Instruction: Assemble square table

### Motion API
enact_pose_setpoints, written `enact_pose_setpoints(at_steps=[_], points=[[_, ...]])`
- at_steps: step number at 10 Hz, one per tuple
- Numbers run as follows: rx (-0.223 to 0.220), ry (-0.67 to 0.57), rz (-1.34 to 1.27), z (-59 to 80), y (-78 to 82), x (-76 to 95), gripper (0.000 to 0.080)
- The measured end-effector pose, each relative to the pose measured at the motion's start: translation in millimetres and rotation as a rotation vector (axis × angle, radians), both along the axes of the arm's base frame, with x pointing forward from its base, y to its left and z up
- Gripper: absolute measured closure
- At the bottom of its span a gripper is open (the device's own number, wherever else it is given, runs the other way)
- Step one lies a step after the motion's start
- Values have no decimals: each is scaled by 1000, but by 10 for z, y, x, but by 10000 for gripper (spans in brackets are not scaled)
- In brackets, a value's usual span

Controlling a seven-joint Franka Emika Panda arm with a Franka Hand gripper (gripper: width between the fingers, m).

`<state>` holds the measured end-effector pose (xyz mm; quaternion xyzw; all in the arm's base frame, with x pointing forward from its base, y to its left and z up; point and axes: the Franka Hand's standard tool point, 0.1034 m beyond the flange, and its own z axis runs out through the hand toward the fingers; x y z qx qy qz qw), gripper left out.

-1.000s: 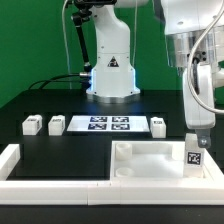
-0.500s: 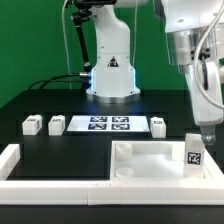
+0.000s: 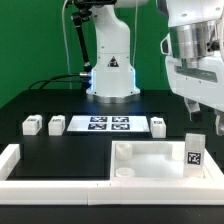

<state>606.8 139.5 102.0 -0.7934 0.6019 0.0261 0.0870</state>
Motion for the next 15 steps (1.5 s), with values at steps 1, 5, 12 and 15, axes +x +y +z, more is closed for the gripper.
enact_pose_setpoints(at_steps=[1, 5, 12, 15], points=[[-3, -7, 41, -2, 0, -1, 150], [-25, -32, 405, -120, 182, -353, 150], [-106, -70, 1045, -305, 123, -864, 150], [-108, -91, 1212, -315, 109, -874, 150]])
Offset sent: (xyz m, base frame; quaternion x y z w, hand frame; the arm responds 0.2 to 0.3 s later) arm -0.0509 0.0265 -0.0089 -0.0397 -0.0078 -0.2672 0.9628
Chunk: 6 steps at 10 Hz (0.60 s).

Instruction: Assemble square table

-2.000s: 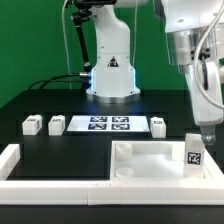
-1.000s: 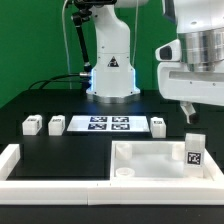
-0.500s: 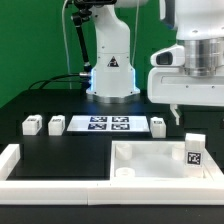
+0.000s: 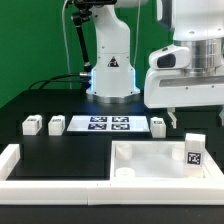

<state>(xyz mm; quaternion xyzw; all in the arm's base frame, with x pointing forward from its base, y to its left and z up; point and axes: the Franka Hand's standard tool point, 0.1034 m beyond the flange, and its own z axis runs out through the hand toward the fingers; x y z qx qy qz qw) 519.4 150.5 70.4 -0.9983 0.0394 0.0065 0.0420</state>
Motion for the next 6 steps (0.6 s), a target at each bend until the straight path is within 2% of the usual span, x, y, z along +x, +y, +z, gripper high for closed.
enact_pose_setpoints(at_steps=[1, 3, 4, 6], points=[[-6, 8, 102, -46, -24, -115, 150], [-21, 35, 278, -179, -179, -557, 150], [-25, 40, 343, -250, -241, -701, 150], [-38, 23, 357, -351, -334, -841, 150]])
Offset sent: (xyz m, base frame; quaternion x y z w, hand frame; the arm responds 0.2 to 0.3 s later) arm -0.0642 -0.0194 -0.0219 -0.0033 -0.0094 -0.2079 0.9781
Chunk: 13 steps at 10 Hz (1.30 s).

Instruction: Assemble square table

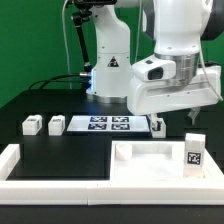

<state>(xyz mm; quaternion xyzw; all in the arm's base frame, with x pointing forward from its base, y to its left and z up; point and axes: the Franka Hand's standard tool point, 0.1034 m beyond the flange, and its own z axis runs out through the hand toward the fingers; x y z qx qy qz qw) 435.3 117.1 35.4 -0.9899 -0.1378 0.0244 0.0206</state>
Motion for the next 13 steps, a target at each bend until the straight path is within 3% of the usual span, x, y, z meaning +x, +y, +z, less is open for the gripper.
enact_pose_setpoints(at_steps=[3, 6, 7, 9, 10, 13], points=[[-1, 60, -6, -6, 25, -49, 150], [-26, 324, -76, -92, -155, -309, 150], [-31, 439, -85, -70, -150, -397, 150], [-43, 560, -135, -144, -144, -350, 150], [-85, 583, -99, -150, -125, -336, 150], [-139, 821, -122, -143, -128, -409, 150]])
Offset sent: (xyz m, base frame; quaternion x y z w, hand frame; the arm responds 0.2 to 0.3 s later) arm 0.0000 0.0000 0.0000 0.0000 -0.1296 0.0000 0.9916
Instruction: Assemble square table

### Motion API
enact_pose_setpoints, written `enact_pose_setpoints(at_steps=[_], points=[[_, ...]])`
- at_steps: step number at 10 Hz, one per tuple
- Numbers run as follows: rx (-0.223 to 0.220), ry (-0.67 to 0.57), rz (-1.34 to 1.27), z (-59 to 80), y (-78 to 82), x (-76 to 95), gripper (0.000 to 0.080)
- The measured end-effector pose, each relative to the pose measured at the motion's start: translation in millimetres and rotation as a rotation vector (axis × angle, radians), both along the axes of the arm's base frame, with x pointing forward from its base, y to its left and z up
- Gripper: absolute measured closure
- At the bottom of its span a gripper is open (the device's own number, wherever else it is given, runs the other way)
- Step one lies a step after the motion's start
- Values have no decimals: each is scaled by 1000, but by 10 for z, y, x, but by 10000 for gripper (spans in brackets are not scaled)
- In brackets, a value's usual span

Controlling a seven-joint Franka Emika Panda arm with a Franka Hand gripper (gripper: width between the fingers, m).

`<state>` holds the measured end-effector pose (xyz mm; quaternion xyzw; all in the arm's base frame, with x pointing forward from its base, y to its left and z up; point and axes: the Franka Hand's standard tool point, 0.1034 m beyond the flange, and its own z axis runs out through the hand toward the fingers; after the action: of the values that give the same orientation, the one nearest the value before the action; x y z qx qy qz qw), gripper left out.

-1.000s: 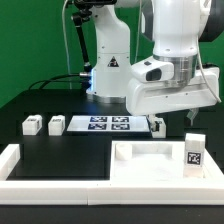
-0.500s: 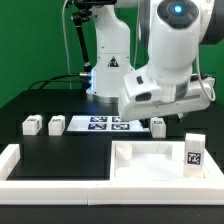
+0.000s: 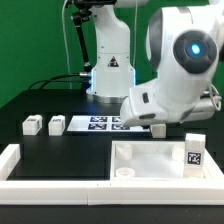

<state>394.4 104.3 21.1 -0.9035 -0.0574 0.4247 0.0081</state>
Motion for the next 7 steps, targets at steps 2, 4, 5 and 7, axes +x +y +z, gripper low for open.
enact_pose_setpoints(at_steps=[2, 4, 5, 7], points=[[-58, 152, -47, 21, -68, -20, 150], [-60, 168, -47, -21, -79, -11, 150], [-61, 168, -49, -23, -85, -13, 150], [-81, 164, -61, -52, -63, -42, 150]])
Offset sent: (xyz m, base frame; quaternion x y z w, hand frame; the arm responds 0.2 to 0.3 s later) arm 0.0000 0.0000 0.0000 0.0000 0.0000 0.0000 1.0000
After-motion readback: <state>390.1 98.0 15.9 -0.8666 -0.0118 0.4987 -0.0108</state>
